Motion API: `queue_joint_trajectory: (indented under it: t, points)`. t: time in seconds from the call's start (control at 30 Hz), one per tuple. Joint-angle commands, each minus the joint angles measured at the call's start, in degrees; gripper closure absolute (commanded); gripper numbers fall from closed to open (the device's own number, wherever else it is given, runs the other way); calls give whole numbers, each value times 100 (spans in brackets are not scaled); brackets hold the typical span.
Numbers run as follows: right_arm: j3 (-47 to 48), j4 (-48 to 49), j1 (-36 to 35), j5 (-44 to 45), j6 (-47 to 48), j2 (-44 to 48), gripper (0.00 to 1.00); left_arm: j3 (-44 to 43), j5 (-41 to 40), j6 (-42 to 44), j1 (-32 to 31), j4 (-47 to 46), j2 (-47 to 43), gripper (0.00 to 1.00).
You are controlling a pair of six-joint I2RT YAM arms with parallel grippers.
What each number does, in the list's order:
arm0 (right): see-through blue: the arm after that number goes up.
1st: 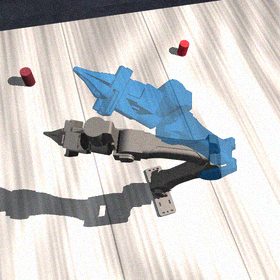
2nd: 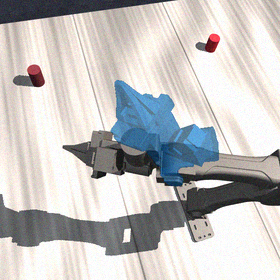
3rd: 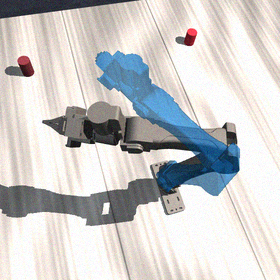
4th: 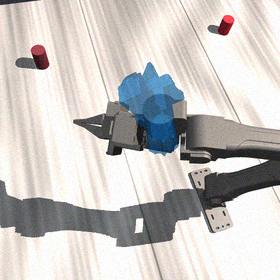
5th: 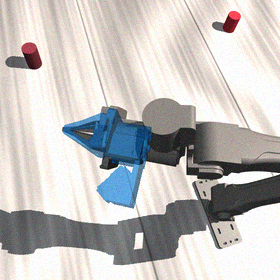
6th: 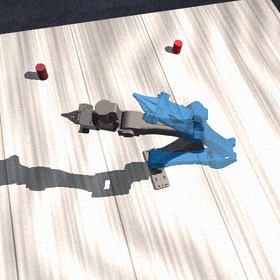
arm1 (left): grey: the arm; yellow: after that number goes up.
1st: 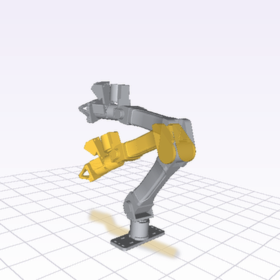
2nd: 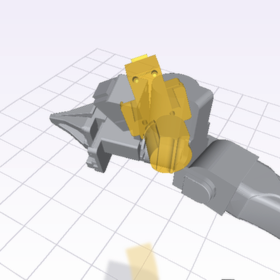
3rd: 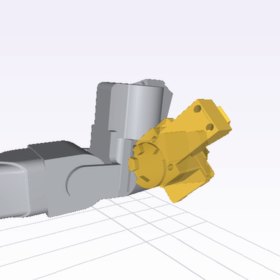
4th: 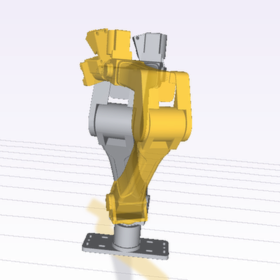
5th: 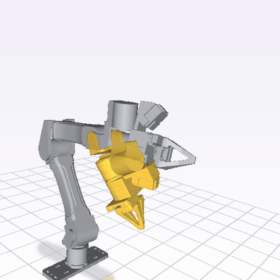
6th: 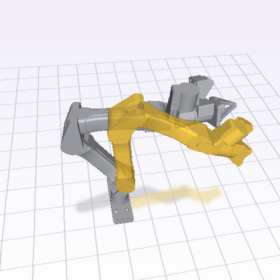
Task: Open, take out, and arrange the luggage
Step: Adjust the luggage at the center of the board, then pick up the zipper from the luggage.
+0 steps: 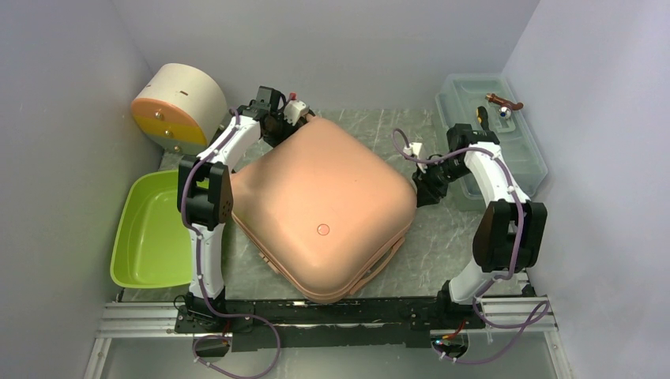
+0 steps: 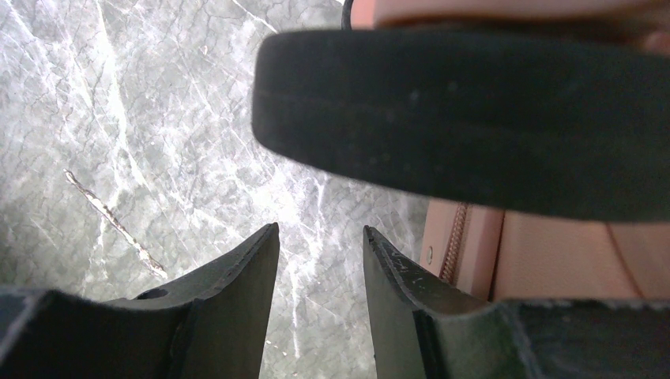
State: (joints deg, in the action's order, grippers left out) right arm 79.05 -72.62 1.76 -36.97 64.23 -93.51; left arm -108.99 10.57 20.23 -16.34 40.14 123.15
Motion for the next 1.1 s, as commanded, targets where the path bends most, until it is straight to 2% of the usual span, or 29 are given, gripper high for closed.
queue_joint_trajectory:
  t: [0.0,0.27,0.4,0.67,1.07]
  points:
    - [177,-239,-14,-256,-17,-144,68,58,855,-218,-616,942,-362,50]
    - [209,249,56,-355,-516,-227,90,165,872,-221,-617,907,-408,50]
    - [385,141,111,-552,-631,-372,99,168,892,-210,-616,906,-431,50]
    - [463,331,149,-855,-985,-476,100,242,1017,-215,-619,904,-415,51]
    - [81,2274,141,-769,-2636,-285,100,455,1201,-201,-659,882,-382,54]
